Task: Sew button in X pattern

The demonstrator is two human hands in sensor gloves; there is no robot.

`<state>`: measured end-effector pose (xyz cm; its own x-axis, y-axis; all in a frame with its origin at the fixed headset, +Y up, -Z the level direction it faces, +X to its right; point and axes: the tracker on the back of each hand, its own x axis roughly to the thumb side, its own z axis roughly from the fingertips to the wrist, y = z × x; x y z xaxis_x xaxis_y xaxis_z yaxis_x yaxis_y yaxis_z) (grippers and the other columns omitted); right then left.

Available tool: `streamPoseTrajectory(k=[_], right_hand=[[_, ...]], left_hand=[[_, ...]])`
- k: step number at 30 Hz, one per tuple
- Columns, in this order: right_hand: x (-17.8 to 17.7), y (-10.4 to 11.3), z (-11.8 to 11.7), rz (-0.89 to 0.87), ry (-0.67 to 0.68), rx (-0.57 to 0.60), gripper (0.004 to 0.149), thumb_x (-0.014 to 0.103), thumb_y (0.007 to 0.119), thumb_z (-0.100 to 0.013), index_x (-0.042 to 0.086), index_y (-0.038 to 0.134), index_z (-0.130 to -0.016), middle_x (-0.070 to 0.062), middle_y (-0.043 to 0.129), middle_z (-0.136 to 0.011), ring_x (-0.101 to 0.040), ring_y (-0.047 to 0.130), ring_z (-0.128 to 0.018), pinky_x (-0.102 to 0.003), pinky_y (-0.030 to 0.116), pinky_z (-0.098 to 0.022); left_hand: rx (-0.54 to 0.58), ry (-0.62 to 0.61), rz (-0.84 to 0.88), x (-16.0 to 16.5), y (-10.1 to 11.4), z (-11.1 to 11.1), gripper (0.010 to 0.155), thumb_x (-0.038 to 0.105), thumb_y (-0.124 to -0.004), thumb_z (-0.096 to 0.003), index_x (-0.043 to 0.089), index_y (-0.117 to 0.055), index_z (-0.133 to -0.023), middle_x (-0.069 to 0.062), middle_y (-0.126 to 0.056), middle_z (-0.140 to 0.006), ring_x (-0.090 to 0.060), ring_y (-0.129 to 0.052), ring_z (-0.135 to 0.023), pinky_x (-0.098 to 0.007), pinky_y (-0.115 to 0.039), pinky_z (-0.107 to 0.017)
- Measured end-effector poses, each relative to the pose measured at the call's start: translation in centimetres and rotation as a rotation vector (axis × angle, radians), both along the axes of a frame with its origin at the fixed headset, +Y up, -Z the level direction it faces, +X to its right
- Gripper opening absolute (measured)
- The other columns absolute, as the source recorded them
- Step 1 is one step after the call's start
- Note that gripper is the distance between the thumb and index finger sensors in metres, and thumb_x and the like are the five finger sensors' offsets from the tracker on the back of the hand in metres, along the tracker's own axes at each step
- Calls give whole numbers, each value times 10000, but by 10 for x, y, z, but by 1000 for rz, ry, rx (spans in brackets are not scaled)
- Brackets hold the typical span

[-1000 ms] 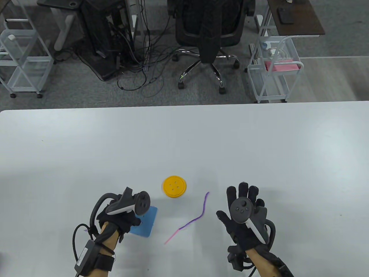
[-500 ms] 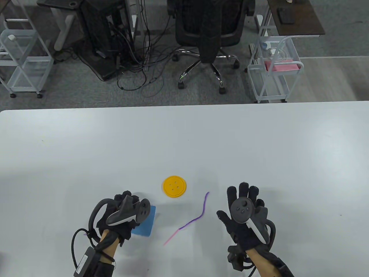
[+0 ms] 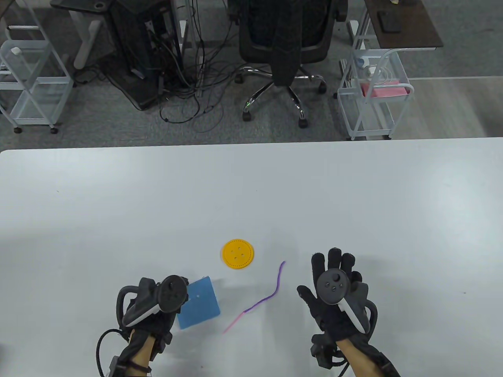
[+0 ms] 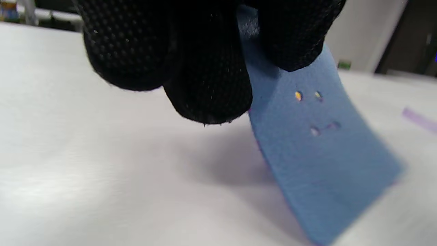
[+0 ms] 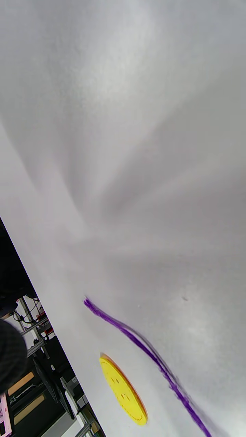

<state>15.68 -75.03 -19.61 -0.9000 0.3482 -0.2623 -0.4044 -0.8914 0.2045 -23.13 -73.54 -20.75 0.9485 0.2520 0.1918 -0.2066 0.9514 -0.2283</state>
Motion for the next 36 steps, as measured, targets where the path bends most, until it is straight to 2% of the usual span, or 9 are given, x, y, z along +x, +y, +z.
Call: streamPoseTrajectory(k=[5, 11, 16, 21, 28, 36], right_hand=[[1, 0, 0, -18, -1, 9, 794, 580, 600, -484, 478, 30, -1027, 171, -276, -1007, -126, -336, -931, -460, -111, -758], [1, -4, -2, -2, -3, -14, 796, 581, 600, -482, 476, 29, -1027, 172, -278, -1005, -125, -337, -930, -460, -111, -759], [0, -7, -3, 9, -3, -30, 796, 581, 599, -483, 477, 28, -1027, 172, -279, -1005, -127, -337, -930, -460, -110, -759], [-4, -12, -4, 21, 16, -49, 796, 581, 599, -483, 478, 27, -1026, 172, -280, -1004, -125, -338, -929, -459, -111, -759], [-7, -12, -5, 15, 29, -47, 803, 584, 604, -482, 470, 26, -1029, 164, -275, -1008, -135, -328, -934, -467, -96, -762], [-40, 3, -30, -50, 128, 19, 840, 572, 664, -480, 440, 61, -1049, 117, -220, -1051, -181, -261, -977, -488, -33, -775]], left_hand=[[116, 115, 351, -15, 9, 7, 386, 314, -798, -538, 184, -786, -902, -79, -1003, -718, -179, -1134, -419, -265, -980, -254], [191, 255, 761, -25, 0, 12, 394, 276, -794, -544, 113, -781, -903, -129, -1009, -703, -158, -1156, -390, -200, -1005, -230], [215, 327, 977, -35, -7, 15, 401, 250, -783, -549, 76, -762, -910, -162, -994, -714, -169, -1157, -401, -192, -1017, -248], [238, 365, 1079, -41, -10, 19, 399, 233, -768, -554, 70, -748, -917, -174, -978, -733, -181, -1153, -425, -200, -1021, -273], [251, 371, 1110, -44, -9, 21, 402, 228, -759, -558, 67, -735, -925, -180, -965, -747, -198, -1143, -443, -219, -1013, -288], [266, 378, 1124, -44, -7, 23, 400, 228, -756, -559, 64, -735, -924, -182, -963, -749, -201, -1142, -445, -224, -1011, -290]])
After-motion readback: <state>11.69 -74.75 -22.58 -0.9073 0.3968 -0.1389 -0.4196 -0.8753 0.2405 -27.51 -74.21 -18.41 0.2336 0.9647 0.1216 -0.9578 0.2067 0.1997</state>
